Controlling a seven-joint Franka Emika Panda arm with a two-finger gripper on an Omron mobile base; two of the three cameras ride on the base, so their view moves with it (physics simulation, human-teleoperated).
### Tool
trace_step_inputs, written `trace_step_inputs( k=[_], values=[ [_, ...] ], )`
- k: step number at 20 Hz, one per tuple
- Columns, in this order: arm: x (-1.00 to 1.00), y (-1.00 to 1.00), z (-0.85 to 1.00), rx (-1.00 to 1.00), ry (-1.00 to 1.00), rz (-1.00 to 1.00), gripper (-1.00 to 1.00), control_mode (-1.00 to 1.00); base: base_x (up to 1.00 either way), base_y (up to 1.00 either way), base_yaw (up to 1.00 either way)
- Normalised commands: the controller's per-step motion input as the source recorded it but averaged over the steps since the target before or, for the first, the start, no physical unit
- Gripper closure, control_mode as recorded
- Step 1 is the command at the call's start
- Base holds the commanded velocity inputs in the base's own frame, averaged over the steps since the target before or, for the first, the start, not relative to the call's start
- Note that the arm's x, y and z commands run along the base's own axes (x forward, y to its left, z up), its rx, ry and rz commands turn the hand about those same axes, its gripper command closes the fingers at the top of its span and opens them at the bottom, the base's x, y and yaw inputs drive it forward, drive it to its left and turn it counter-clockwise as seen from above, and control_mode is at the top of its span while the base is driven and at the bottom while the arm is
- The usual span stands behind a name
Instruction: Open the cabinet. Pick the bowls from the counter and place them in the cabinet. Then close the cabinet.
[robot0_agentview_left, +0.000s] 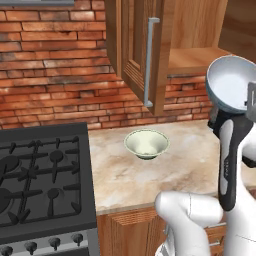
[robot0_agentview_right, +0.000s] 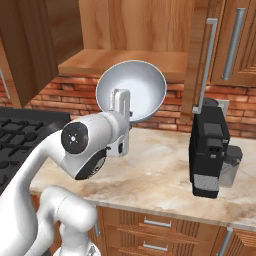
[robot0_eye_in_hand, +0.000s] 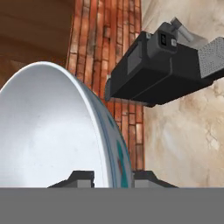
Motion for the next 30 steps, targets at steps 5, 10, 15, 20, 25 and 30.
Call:
trace_step_inputs(
  k=[5,10,15,20,25,30],
  values=[
    [0.00,0.00,0.82,0.00,0.00,0.00,1.00,-1.00,0.00,0.00,0.00],
    [0.00,0.00,0.71,0.01,0.03,0.00,1.00,-1.00,0.00,0.00,0.00],
    [0.00,0.00,0.40,0.02,0.12,0.00,1.00,-1.00,0.00,0.00,0.00],
    [0.27,0.00,0.07,0.00,0.17,0.00,1.00,-1.00,0.00,0.00,0.00],
    [0.33,0.00,0.05,0.00,0.00,0.00,1.00,-1.00,0.00,0.00,0.00],
    [0.35,0.00,0.01,0.00,-0.02,0.00,1.00,-1.00,0.00,0.00,0.00]
  ],
)
